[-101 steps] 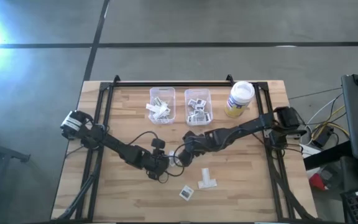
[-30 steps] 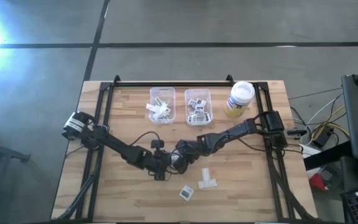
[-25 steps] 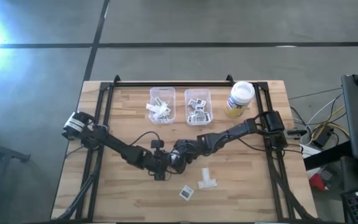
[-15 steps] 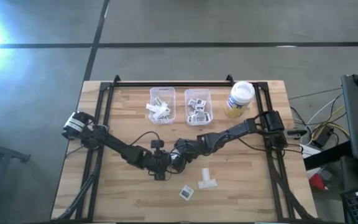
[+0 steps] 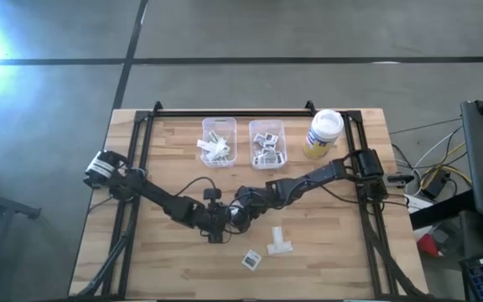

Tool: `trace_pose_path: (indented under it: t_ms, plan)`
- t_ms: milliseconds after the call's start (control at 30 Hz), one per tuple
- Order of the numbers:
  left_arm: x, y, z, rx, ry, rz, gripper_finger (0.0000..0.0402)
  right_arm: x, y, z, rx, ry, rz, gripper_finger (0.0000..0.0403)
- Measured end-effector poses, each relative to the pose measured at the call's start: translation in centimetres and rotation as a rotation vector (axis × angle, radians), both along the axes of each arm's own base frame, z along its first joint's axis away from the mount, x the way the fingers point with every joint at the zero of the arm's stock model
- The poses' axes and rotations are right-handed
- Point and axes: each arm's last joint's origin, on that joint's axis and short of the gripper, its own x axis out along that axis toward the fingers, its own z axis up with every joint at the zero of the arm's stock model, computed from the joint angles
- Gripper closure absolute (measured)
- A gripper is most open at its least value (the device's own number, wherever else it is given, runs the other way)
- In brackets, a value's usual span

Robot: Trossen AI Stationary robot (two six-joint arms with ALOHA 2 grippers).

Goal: Pick & Place First Aid Supplies
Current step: Put the gray towelette pack into the right transparent bin

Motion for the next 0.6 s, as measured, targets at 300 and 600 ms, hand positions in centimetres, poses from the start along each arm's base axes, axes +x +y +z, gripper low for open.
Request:
trace_pose_path:
  t_ms: [300, 600]
  plan:
    - [-0.9, 0.0, 2.1, -0.017, -0.015, -0.022, 0.0280, -0.8, 0.6, 0.4, 0.006, 0.056, 0.075, 0.0394]
    - [-2.1, -0.9, 3.7, -0.015, -0.029, -0.030, 0.0280, -3.5, 1.7, 5.0, -0.107, 0.094, 0.091, 0.0394]
